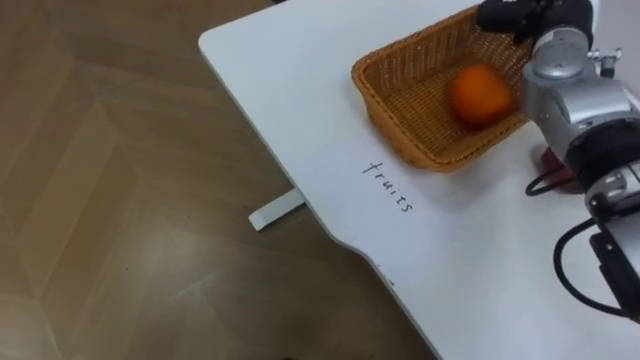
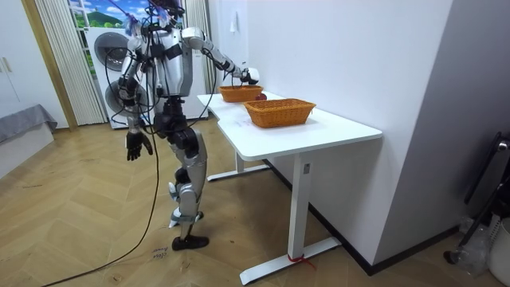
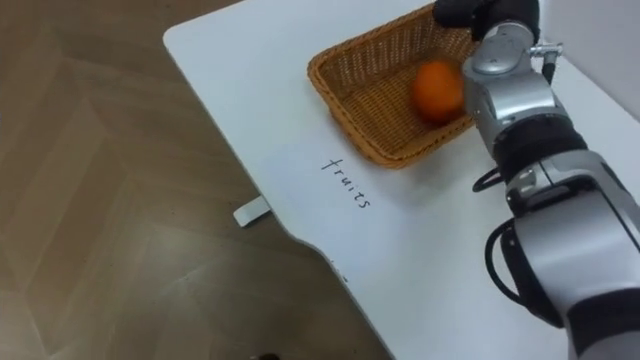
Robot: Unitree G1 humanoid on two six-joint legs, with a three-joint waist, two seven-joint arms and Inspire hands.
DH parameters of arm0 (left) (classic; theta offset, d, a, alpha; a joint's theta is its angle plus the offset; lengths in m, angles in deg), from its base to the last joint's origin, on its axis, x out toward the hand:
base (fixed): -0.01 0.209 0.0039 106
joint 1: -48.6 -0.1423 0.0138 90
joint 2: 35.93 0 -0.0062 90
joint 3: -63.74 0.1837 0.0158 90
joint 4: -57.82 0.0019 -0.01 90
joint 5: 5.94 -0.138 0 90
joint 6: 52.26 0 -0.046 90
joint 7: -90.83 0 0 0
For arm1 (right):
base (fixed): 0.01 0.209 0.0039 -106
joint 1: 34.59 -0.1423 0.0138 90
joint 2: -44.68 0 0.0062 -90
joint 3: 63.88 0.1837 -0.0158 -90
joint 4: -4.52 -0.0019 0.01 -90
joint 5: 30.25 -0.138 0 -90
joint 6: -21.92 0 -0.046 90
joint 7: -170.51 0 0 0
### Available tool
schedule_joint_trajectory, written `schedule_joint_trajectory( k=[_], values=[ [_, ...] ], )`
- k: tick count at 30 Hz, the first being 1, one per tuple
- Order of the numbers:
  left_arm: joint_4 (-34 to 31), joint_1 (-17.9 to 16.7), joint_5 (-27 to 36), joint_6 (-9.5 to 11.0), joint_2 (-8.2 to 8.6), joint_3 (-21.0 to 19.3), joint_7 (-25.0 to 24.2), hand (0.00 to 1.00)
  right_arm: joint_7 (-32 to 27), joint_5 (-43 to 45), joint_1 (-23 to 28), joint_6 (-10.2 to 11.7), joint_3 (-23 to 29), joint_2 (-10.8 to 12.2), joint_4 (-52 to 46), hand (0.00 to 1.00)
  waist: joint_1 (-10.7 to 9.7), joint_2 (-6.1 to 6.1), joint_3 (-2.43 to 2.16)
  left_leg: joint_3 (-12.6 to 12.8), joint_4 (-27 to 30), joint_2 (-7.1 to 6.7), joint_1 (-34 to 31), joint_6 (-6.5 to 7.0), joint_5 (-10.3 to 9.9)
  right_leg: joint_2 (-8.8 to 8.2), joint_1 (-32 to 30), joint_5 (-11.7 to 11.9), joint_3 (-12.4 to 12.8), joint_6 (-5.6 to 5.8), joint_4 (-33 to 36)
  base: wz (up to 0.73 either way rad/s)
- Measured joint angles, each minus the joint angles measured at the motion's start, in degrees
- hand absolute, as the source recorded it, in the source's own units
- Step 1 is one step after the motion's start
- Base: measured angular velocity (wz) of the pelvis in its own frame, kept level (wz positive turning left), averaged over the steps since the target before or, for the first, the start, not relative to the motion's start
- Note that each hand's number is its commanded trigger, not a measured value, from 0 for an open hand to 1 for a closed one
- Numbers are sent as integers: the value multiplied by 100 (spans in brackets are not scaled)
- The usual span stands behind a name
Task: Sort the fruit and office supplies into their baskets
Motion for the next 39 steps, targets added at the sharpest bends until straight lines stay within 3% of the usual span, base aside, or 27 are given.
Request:
schedule_joint_trajectory(
  k=[4, 9, 15, 23, 27, 29, 31, 34, 39],
  values=[
    [93, 57, -3, 34, -5, 64, 67, 0, -84, 18, -9, 17, 0, 114, 7, 0, 32, 35, 22, -33, 39, -22, -123, -3, 6, -3, -95, 1, -15, -1, 12, 5],
    [253, 130, -7, 115, -5, 120, 68, 0, -176, 20, -9, 199, 14, 147, 3, 0, 22, 32, 20, -44, 35, -12, -145, -3, 6, -13, -142, 1, -24, -1, 87, 2],
    [405, 230, -6, 186, -3, 123, 78, 0, -230, 14, -39, 257, 42, 146, -12, 0, -16, 30, 18, 21, 40, 4, -141, -2, 6, -18, -157, 2, 26, -2, 86, -5],
    [361, 238, -9, 218, 0, 121, 90, 0, -92, 24, -203, 301, 36, 130, -193, 0, -56, 26, 1, 189, 45, 66, -88, 1, 4, -44, -160, 18, 199, -23, 85, -12],
    [394, 237, -82, 217, -1, 51, 79, 0, 118, 62, -202, 319, 33, 124, -620, 0, -153, 0, -20, 349, -17, 119, 153, 9, 4, -33, -18, 45, 412, -35, 46, -22],
    [398, 205, -135, 215, 2, -60, 80, 0, 199, 93, -202, 318, 50, 123, -796, 0, -268, -28, -71, 411, -119, 125, 285, 27, 13, -32, 92, 47, 506, -34, -24, -15],
    [372, 94, -172, 198, 57, -187, 85, 0, 367, 192, -198, 318, 87, 121, -1168, 0, -469, -20, -156, 483, -254, 128, 477, 52, 50, -27, 210, 52, 586, -25, -37, -13],
    [297, -43, -170, 93, 66, -227, 87, 0, 481, 187, -201, 321, 225, 105, -1474, 0, -670, -6, -248, 550, -414, 131, 770, 78, 77, -46, 427, 65, 652, -6, -93, -13],
    [252, -123, -241, -83, 121, -302, 100, 0, 590, 192, -193, 304, 220, 109, -1826, 0, -807, 35, -307, 702, -654, 167, 1144, 89, 124, -78, 646, 65, 780, -2, -116, -18]
  ],
)
